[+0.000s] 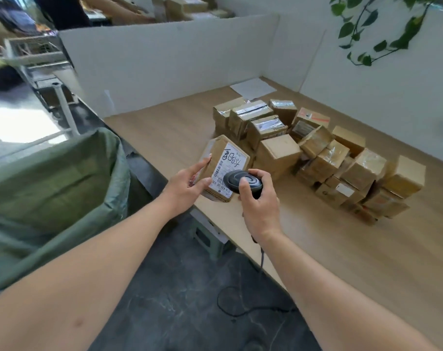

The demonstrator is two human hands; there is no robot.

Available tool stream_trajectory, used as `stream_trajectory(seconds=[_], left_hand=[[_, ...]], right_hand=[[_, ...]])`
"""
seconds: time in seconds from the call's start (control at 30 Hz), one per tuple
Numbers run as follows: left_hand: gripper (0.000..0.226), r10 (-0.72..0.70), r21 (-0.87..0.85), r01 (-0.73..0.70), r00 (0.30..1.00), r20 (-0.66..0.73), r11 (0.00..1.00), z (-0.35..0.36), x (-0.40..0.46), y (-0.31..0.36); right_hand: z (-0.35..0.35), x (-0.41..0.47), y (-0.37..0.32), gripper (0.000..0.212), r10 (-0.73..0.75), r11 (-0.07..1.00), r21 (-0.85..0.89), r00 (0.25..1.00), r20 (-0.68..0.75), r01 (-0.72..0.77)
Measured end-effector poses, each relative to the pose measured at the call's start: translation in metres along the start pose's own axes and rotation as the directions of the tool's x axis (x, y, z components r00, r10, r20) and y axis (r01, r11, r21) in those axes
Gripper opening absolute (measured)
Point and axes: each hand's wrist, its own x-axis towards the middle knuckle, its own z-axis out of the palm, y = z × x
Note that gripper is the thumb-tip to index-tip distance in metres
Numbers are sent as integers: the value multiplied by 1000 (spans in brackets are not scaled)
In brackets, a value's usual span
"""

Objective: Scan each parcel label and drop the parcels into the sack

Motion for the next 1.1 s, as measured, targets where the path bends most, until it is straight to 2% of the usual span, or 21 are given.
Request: stream_trajectory(seconds=[0.13,0.23,0.33,0.43,0.67,0.8,0.93,1.1], left_hand=[[57,-50,36,53,996,-79,998,-56,-25,-45],[59,-112,19,114,990,-85,993,-95,-44,-79],[58,-145,-34,142,978,-148,989,-127,-60,-106],[57,-184,-12,186,962,-202,982,-158,-71,-130],[62,-323,48,359,884,-338,932,-237,-75,-188],[61,-411,95,485,815,-408,869,-272,-65,-235],[65,-501,119,584,769,-396,803,-287,-56,-279],[65,-558,80,627,738,-380,775,-296,-37,-316]], right_hand=[[70,-24,-15,20,26,999,28,998,58,-28],[117,-38,-27,22,17,999,32,995,100,-20],[165,-46,-33,26,26,1000,-3,987,159,-25],[202,-48,-38,27,34,999,-11,970,241,-32],[292,-26,-43,26,62,998,-38,902,427,-50],[344,1,-33,25,88,996,-29,854,513,-85],[383,27,-24,22,131,991,-62,804,580,-116],[419,53,-15,25,178,984,-109,773,609,-141]])
